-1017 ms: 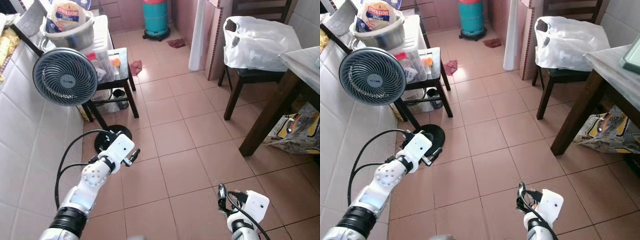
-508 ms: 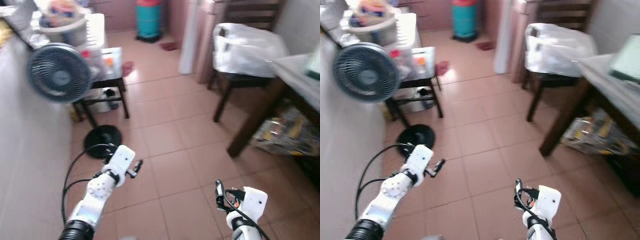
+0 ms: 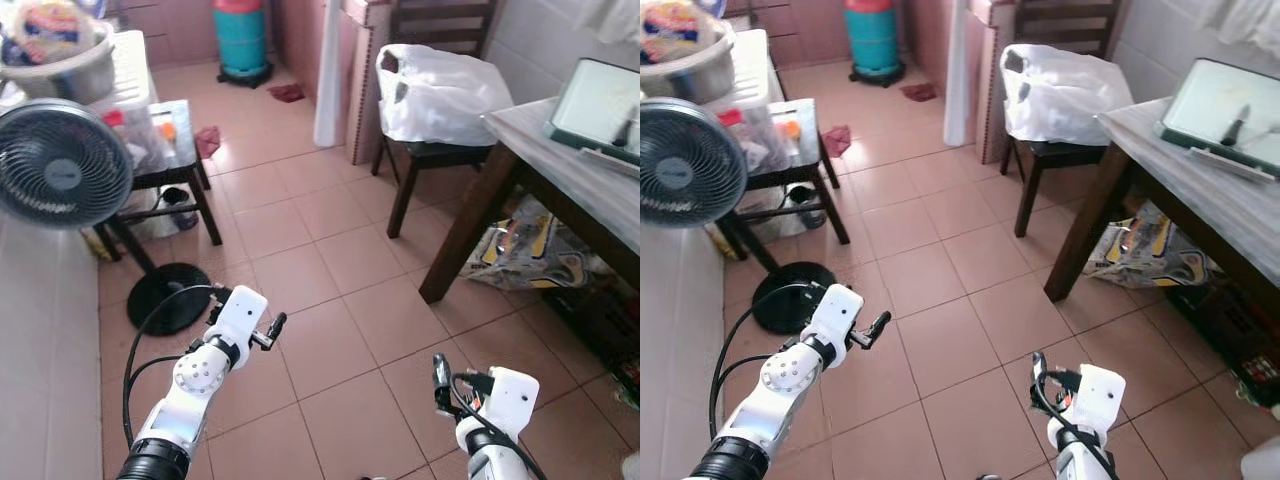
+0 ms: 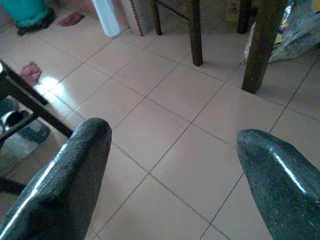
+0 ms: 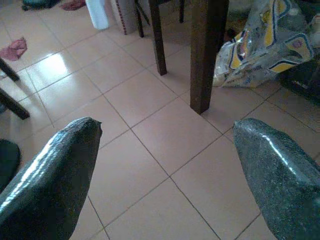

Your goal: Setting the table

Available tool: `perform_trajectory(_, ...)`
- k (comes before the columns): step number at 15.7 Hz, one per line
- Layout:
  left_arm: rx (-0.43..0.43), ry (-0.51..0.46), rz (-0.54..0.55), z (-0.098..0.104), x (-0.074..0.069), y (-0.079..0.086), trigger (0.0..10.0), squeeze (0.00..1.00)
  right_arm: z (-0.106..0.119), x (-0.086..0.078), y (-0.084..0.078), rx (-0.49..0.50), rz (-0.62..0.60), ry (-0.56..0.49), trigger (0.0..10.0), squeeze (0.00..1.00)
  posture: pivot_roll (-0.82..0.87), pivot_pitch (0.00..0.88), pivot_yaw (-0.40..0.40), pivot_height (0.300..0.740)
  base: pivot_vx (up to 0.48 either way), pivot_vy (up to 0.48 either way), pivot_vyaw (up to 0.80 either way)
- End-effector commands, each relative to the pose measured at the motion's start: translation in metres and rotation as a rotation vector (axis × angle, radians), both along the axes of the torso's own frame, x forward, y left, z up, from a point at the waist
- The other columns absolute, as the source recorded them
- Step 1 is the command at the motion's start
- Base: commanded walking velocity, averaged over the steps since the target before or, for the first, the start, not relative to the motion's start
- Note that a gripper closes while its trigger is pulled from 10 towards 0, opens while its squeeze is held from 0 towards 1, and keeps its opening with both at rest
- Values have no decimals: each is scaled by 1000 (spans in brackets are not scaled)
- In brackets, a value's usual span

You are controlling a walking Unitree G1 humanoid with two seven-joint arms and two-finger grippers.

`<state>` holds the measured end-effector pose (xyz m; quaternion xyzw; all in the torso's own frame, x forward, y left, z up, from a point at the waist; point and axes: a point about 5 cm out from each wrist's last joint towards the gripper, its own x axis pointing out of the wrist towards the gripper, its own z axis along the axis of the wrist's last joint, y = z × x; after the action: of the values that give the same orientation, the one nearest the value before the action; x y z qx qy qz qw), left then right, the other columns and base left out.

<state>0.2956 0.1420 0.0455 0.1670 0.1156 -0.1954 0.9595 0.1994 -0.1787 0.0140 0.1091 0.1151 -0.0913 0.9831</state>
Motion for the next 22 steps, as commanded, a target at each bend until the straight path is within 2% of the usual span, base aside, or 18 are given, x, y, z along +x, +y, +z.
perform_trajectory(1,0,16,0,-3,-1,3,10000,0,0,-2,0,0,1,11,10000,0,179,119,-14,740,0,0,-775)
perform_trajectory(14,11,4,-30,-6,-1,3,10000,0,0,-8,-1,-3,13,34,10000,0,165,118,-26,740,0,0,-775)
perform_trajectory(18,-22,-59,-10,0,1,4,10000,0,4,-9,-3,-5,5,23,10000,0,160,115,-27,740,0,0,-775)
perform_trajectory(22,-50,-149,-12,14,2,1,10000,0,9,-13,-6,-17,-1,12,10000,0,149,117,-32,740,0,0,-775)
